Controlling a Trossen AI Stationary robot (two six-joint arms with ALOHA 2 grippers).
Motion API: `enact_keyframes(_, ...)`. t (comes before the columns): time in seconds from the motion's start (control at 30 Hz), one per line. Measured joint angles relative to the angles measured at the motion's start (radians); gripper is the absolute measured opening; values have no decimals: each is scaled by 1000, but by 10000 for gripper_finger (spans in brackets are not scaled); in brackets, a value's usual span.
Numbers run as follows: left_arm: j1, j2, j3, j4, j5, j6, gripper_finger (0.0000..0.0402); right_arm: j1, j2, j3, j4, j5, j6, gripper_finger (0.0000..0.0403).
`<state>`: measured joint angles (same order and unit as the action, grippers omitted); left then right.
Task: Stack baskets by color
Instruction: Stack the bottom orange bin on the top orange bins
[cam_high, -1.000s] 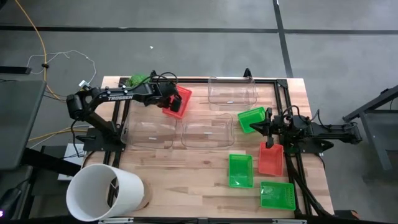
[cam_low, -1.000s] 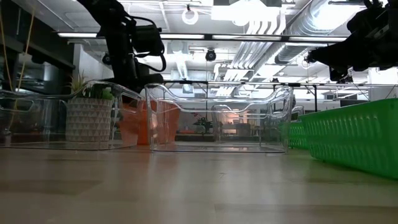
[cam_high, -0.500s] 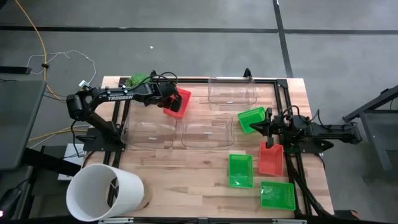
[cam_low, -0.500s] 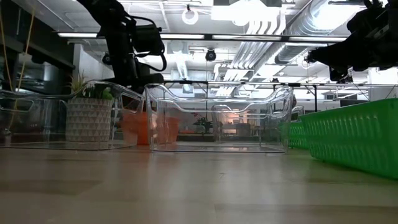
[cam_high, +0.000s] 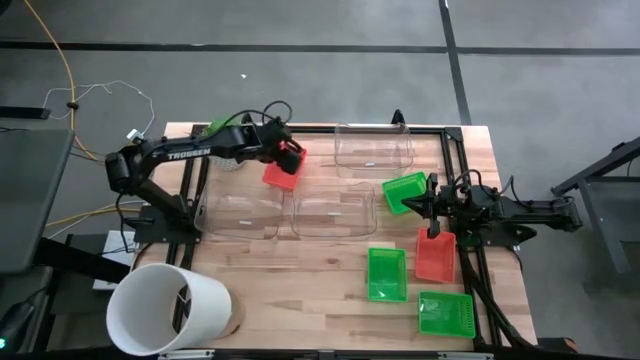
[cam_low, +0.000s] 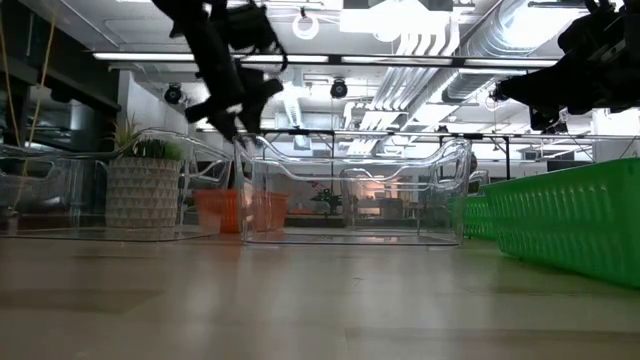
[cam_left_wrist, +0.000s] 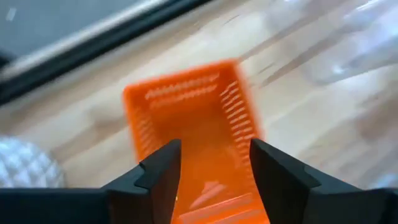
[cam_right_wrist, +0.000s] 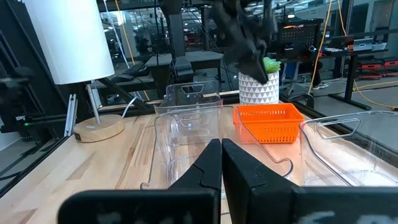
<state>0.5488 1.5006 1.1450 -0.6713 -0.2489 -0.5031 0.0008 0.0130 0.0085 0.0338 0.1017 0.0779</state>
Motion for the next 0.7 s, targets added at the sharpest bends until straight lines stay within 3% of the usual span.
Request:
enact_keyframes(0.43, -304, -231, 7, 316, -36, 282, 184, 0, 0, 0, 0, 0, 0, 0)
enact_keyframes(0.53, -418, -306, -52, 442, -48, 331, 184, 0, 0, 0, 0, 0, 0, 0)
enact_keyframes(0.7, -588, -449, -259, 735, -80, 422, 184, 0, 0, 0, 0, 0, 0, 0)
